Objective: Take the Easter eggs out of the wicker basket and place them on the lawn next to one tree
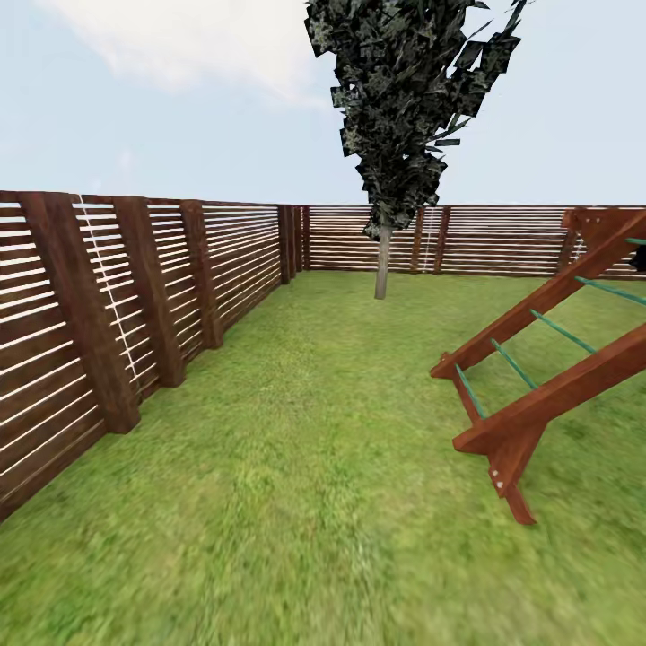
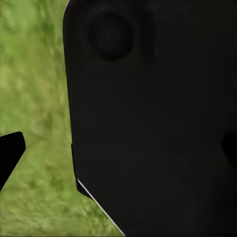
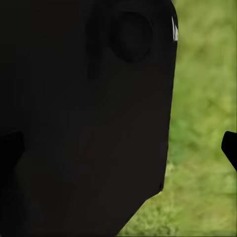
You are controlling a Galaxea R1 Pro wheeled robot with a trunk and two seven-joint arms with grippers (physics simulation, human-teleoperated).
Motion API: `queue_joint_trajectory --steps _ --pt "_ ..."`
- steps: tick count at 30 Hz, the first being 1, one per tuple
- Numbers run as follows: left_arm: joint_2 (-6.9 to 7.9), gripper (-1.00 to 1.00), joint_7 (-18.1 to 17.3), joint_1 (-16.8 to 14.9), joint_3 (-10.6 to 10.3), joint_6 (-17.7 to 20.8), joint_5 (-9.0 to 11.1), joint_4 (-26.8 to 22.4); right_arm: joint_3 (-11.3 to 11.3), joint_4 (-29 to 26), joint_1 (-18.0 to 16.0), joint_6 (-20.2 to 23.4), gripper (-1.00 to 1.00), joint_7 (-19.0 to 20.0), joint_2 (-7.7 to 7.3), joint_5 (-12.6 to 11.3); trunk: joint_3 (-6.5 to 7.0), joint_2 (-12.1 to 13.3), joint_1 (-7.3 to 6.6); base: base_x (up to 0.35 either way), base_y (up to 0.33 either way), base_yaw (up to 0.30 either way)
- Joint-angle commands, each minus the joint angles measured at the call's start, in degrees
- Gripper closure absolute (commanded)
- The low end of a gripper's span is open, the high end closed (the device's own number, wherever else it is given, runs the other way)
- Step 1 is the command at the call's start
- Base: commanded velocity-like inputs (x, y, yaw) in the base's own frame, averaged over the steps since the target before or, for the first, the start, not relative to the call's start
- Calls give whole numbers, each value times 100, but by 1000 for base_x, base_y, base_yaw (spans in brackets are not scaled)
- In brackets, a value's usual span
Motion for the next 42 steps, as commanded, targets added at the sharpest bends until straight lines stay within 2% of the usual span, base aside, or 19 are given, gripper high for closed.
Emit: queue_joint_trajectory --steps 1,5,9,14,16,17,18,19,22,25,30,32,33,34,36,42 --pt "0 -100 0 -1 0 0 0 0 0 0 -1 0 -100 0 0 0 -3 -1 0 0 0 0" --pt "-130 -100 -17 1 0 -43 0 -122 58 48 -96 -39 -100 7 113 42 -3 -1 0 0 0 0" --pt "-258 -100 -18 1 0 -39 3 -139 63 46 -105 -42 -100 -27 36 100 -3 -1 0 0 0 0" --pt "-295 -100 -20 3 -20 -48 -2 -204 57 -102 -106 -171 -100 -35 52 89 -3 -1 0 0 0 0" --pt "-279 -100 -35 2 -19 -53 -7 -269 60 -167 -106 -235 -100 -35 73 85 33 79 -44 0 0 0" --pt "-263 -100 -36 2 -18 -50 -9 -960 50 -850 -106 -1159 -100 -33 133 112 51 119 -66 0 0 0" --pt "-256 -100 -35 2 -18 -50 -9 -1072 39 -984 -106 -1176 -100 -34 116 106 69 159 -88 0 0 0" --pt "-202 -100 -22 1 -11 -45 -9 -1693 17 -1907 -106 -1456 -100 -43 123 89 86 199 -110 0 0 0" --pt "-120 -100 -11 4 -3 -44 3 -2109 16 -2112 -106 -2157 -100 -44 137 73 133 319 -175 0 0 0" --pt "-31 -100 -9 7 -1 -44 8 -2223 17 -2156 -106 -2689 -100 -44 140 70 174 440 -241 0 0 0" --pt "37 -100 -9 8 12 -44 73 -2227 17 -2156 -106 -2987 -100 -41 137 70 250 640 -351 0 0 0" --pt "45 -100 -11 8 49 -49 234 -2198 17 -2129 -106 -3031 -100 -38 139 73 284 720 -395 0 0 -7" --pt "46 -100 -15 8 91 -65 385 -2158 21 -2093 -106 -3049 -100 -37 140 76 302 761 -417 0 0 -82" --pt "43 -100 -19 8 122 -141 530 -2107 26 -2043 -106 -3062 -100 -36 140 79 319 801 -439 0 0 -147" --pt "39 -100 -23 6 157 -620 709 -1958 36 -1918 -106 -3080 -100 -30 140 82 355 881 -483 0 0 -203" --pt "47 -100 -12 4 177 -1649 821 -1511 31 -1826 -106 -3136 -100 -27 122 75 462 1122 -615 0 0 -261"
